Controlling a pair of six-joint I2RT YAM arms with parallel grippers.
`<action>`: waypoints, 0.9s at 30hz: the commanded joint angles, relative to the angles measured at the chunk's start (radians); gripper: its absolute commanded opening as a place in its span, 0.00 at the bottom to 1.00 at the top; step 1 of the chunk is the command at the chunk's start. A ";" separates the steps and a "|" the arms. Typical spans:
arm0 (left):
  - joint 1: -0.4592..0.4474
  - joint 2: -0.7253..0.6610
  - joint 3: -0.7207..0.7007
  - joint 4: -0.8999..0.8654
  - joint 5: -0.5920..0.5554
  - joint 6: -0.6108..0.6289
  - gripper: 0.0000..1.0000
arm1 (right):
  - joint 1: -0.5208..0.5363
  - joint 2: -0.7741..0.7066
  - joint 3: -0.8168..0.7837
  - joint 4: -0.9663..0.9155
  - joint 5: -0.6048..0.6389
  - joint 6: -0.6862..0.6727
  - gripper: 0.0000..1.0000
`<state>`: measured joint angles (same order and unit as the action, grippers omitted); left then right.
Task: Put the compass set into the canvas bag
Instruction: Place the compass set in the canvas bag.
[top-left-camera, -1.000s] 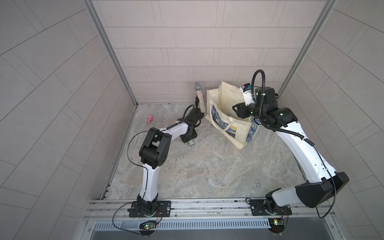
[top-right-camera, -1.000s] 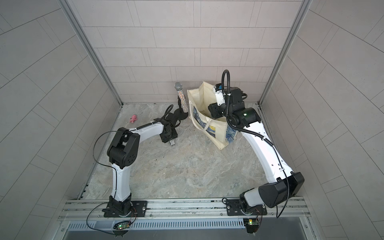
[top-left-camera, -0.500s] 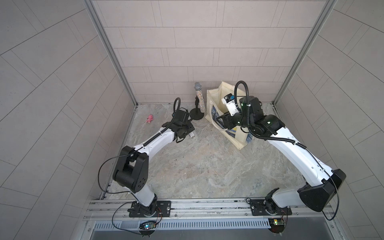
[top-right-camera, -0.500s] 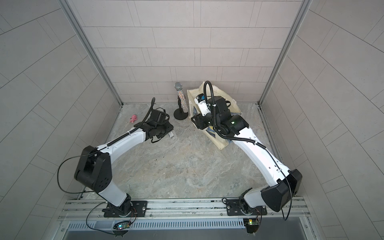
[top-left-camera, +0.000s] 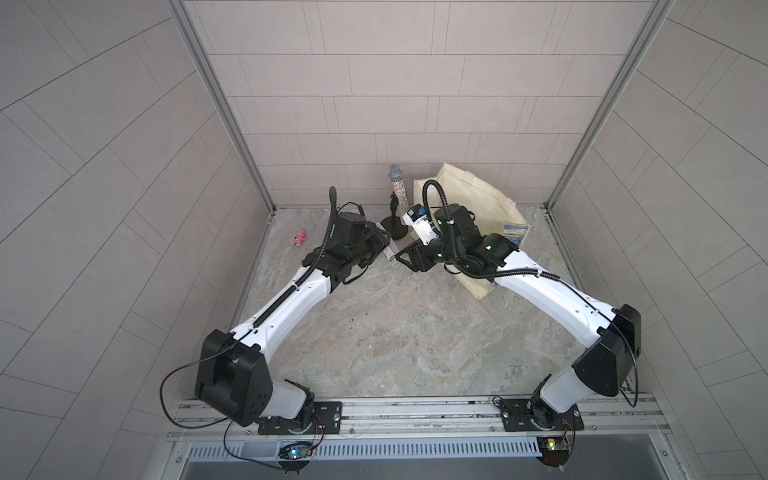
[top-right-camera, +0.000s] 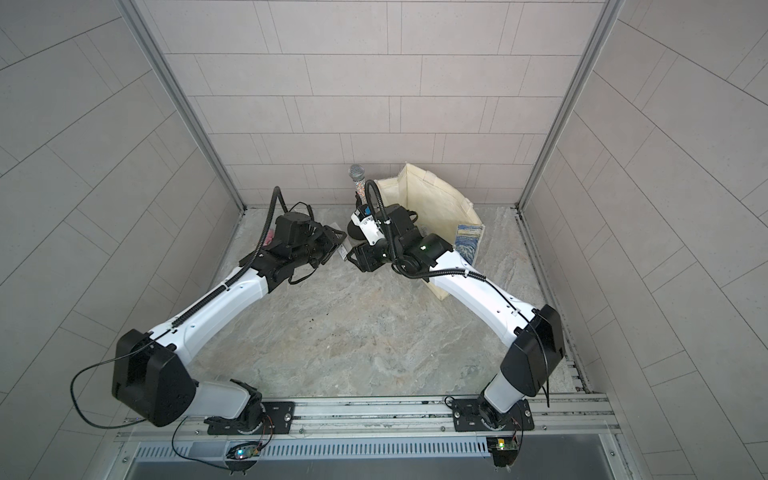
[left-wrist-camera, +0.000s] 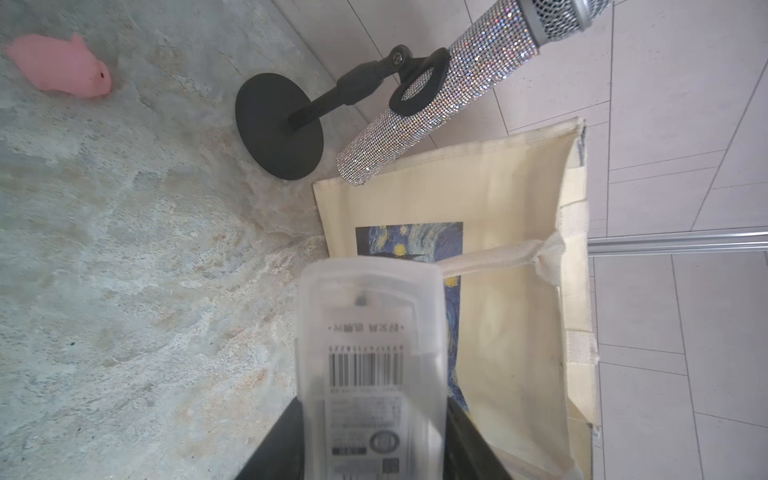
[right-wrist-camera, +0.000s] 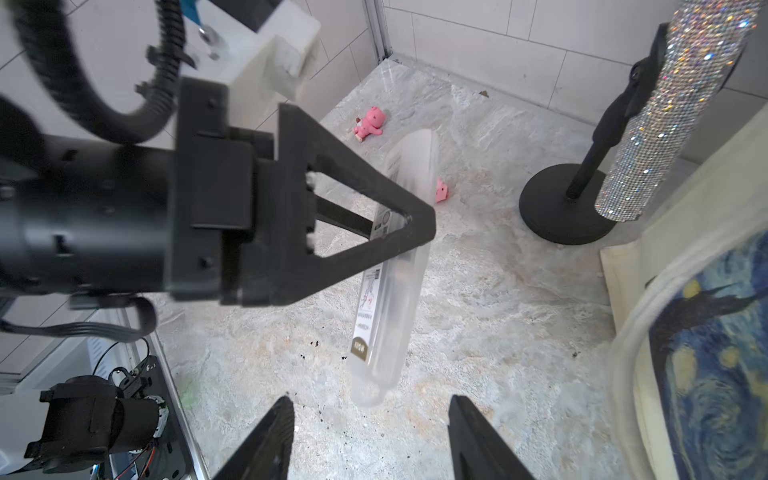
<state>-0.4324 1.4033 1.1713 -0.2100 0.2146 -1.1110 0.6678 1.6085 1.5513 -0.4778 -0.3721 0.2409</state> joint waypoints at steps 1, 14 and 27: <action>-0.001 -0.026 -0.004 0.044 0.032 -0.024 0.31 | 0.009 0.037 0.055 0.008 -0.029 0.014 0.61; -0.005 -0.046 0.022 0.032 0.017 0.003 0.30 | 0.021 0.168 0.177 -0.041 -0.009 0.018 0.23; 0.013 -0.091 -0.025 0.002 -0.057 0.071 1.00 | 0.015 0.088 0.179 -0.074 0.050 -0.015 0.00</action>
<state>-0.4301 1.3548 1.1576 -0.1917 0.1955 -1.0870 0.6807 1.7687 1.7187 -0.5346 -0.3599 0.2626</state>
